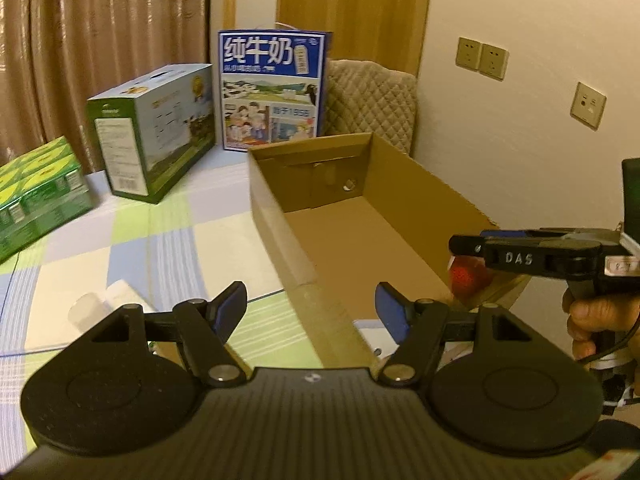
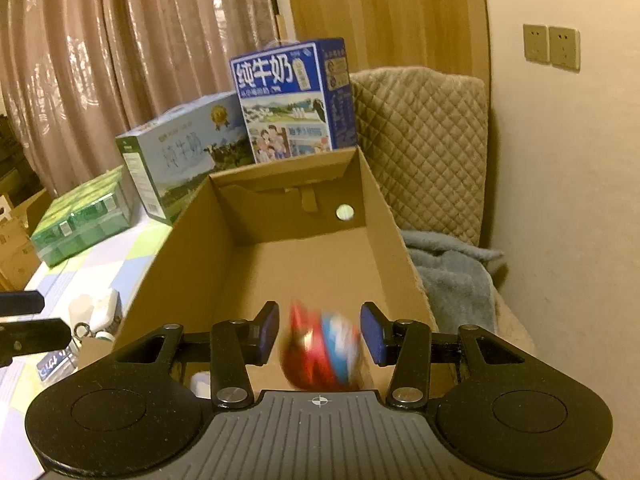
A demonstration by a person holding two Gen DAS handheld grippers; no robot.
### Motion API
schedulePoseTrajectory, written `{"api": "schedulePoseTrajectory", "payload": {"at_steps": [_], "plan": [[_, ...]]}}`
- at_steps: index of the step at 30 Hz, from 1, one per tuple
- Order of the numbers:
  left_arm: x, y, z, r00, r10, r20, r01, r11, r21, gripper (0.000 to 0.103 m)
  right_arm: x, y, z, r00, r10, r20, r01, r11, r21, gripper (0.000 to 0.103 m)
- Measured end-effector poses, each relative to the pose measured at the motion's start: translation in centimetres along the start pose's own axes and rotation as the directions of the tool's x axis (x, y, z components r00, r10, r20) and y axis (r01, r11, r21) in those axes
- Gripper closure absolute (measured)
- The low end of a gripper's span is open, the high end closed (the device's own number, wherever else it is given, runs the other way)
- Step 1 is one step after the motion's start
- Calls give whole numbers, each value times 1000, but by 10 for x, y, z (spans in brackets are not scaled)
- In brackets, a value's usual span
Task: Organize rigid objects
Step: 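Move the left gripper with the night light into the box and release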
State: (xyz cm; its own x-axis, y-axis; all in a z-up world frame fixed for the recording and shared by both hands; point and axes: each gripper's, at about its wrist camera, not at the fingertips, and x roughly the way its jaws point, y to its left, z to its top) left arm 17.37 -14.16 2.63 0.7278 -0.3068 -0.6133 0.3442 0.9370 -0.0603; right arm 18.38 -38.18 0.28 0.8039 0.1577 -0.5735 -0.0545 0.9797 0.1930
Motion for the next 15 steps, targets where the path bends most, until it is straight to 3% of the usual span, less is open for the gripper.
{"api": "schedulePoseTrajectory", "payload": {"at_steps": [7,15], "plan": [[-17,16,-10,1000,23,11,-22,999,-25,37,-18,5,12,998,10,60,-11,1000,12,59],[-54,45,-34,996,82,15,-81,994,-74,37,-67,36,13,991,46,127,-46,999,-3,45]]}}
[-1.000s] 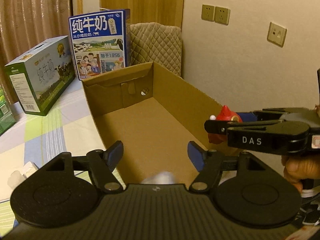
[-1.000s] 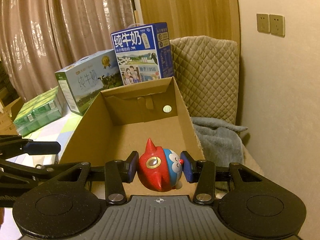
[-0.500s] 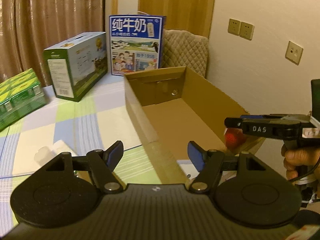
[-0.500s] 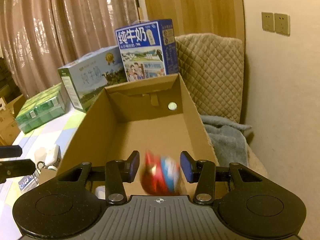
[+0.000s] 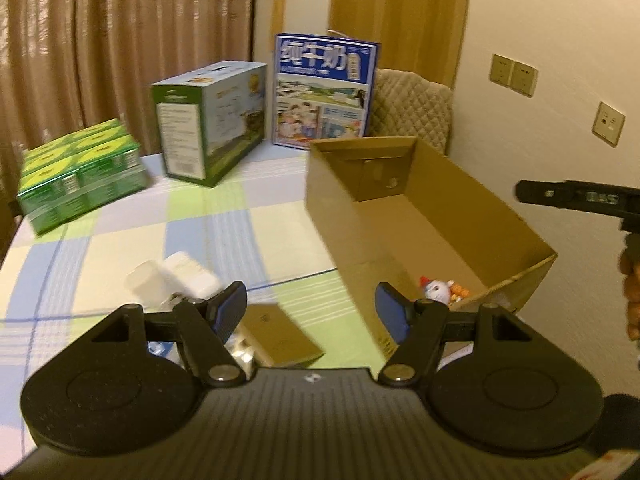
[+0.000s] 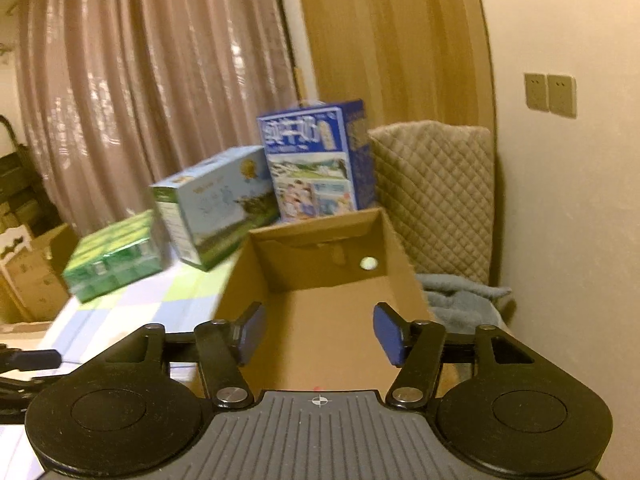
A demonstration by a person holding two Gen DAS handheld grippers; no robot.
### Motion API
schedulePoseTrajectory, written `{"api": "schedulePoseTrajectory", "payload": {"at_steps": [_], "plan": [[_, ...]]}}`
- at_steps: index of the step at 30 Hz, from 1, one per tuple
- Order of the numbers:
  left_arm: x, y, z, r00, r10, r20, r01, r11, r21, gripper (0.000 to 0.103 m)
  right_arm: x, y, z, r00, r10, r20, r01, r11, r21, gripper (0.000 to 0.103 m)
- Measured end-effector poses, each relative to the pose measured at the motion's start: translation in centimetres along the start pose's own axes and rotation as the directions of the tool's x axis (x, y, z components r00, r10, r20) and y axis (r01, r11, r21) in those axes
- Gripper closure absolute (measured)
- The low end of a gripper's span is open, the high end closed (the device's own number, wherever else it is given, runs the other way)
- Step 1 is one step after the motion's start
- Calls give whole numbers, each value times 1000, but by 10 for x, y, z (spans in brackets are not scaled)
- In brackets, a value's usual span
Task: Organize rigid objects
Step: 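Move the left gripper with the night light into the box and release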
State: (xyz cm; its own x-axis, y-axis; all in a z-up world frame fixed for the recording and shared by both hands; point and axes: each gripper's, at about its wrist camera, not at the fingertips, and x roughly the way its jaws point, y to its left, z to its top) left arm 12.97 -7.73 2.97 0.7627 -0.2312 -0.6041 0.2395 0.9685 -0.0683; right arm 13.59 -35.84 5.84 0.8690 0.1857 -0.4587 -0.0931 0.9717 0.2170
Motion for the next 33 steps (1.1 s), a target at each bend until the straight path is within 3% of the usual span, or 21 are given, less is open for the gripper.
{"api": "schedulePoseTrajectory", "payload": {"at_steps": [7,17,33], "plan": [[-40,37,-28,997,82,-4,-82,996,-39,37,-35,55,-26,996,89,0,-89,996,-16,42],[-80,82,-61,987,157,-19,-158,983,-95,37,-47,107,-74,981,157,-111,-161,987,-29,39],[-72,106,-71,985,164,-46,-167,983,-72,37,-31,139,-93,966,189,-179,-205,976,-72,38]]}}
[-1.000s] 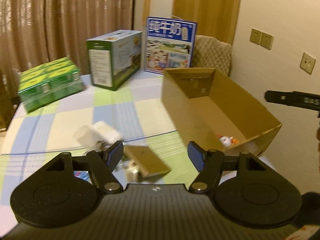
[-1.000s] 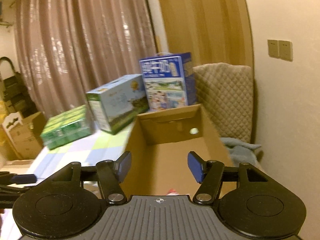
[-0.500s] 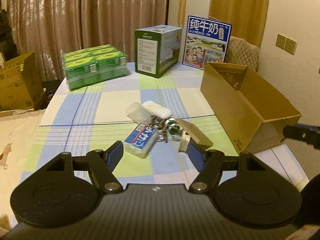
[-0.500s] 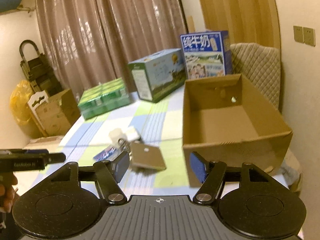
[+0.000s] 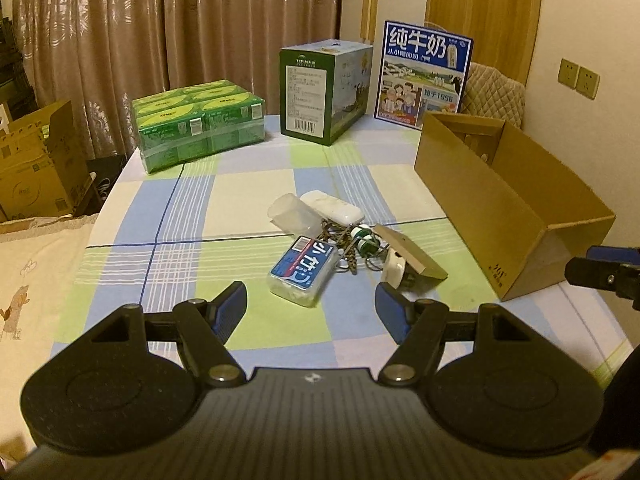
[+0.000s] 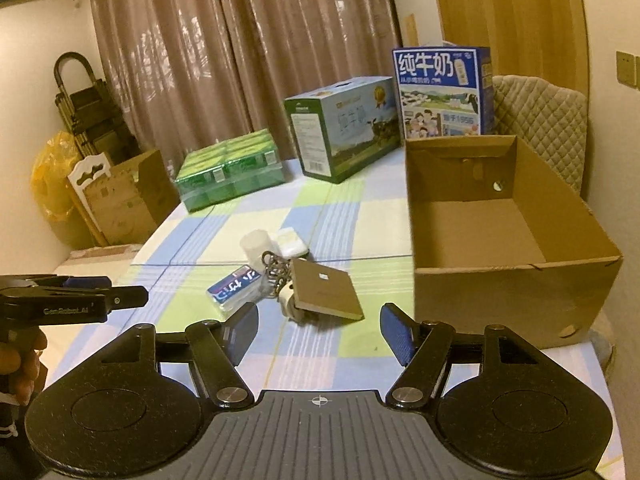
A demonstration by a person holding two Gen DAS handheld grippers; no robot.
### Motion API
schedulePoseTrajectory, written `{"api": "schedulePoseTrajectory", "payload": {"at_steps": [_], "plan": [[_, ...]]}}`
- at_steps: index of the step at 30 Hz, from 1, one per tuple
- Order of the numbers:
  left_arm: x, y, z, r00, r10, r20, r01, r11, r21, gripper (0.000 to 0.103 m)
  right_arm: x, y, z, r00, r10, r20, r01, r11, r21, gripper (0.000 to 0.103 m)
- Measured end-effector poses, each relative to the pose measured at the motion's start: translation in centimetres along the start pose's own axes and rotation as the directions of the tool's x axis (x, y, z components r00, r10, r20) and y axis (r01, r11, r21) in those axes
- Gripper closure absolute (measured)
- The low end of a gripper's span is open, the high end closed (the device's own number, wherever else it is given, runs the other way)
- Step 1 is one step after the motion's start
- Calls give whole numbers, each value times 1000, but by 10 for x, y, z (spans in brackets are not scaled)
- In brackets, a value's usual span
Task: Organize rigid objects
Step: 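Move the left gripper with the night light into the box and release, then grasp the white plug with the right gripper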
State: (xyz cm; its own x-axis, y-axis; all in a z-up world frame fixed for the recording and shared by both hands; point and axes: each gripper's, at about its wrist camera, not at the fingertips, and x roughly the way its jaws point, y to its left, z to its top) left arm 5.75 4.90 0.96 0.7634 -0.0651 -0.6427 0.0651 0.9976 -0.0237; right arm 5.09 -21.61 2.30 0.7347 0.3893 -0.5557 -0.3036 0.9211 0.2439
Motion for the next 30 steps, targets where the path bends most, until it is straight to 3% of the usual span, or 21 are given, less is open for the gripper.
{"api": "schedulePoseTrajectory", "payload": {"at_steps": [10,17,30], "plan": [[44,12,1,999,-3,-45,5,998,57,36,47,7,-5,998,16,-61,-16,1000,-9,37],[88,26,0,996,-8,-89,16,996,93,37,92,9,-7,994,24,-109,-24,1000,-4,31],[155,32,-5,990,-53,-127,71,988,134,37,172,2,-6,988,-31,-150,28,999,-21,24]]}}
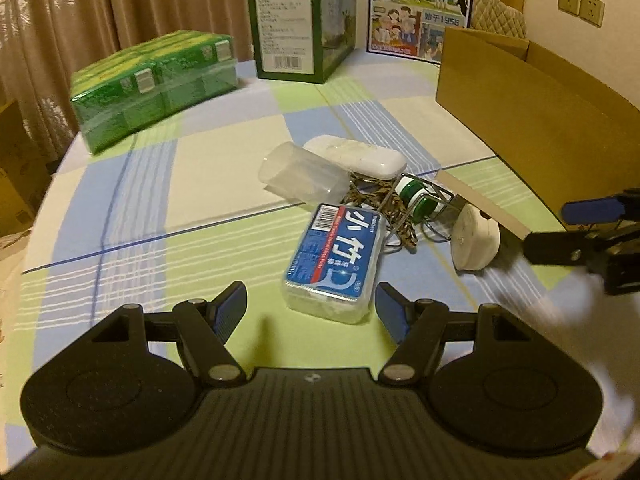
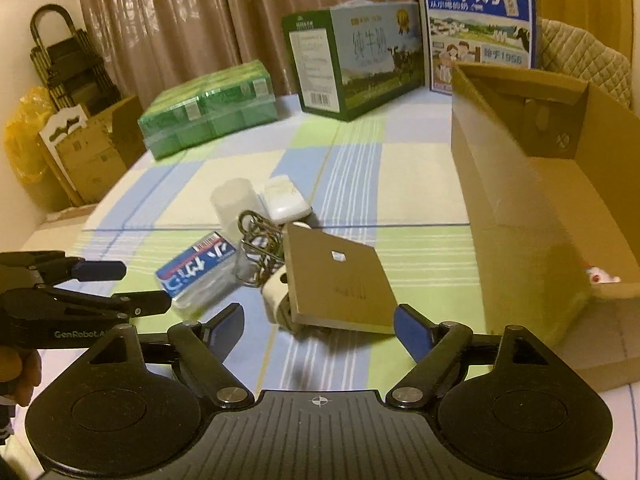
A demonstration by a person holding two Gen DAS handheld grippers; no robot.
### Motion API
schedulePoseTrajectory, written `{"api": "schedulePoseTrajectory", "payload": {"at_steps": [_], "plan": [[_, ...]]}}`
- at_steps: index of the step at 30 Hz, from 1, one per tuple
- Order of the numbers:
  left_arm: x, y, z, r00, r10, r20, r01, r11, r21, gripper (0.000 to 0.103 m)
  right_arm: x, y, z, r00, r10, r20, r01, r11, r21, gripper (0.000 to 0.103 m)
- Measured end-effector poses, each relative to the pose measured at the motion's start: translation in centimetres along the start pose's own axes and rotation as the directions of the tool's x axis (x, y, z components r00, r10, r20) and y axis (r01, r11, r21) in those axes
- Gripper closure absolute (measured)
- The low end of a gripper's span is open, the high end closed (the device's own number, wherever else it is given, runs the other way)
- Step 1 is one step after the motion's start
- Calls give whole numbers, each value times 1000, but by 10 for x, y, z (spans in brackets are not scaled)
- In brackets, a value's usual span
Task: Organize rigid objects
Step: 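Grasp the white plug with the right gripper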
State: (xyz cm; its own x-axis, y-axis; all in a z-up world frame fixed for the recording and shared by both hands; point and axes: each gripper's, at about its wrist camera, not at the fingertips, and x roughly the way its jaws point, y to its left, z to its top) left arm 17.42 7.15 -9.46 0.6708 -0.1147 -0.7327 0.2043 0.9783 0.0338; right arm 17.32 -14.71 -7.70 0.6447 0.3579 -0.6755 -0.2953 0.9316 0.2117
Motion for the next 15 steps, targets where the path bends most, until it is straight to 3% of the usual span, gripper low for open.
{"api": "schedulePoseTrajectory", "payload": {"at_steps": [7,15], "plan": [[21,0,6,999,-25,-20,25,1000,2,38,24,-10,-4,999,-38,-29,40,998,51,24],[29,0,9,998,-50,-33,50,999,3,45,16,-5,-24,999,-1,-42,7,987,159,24]]}}
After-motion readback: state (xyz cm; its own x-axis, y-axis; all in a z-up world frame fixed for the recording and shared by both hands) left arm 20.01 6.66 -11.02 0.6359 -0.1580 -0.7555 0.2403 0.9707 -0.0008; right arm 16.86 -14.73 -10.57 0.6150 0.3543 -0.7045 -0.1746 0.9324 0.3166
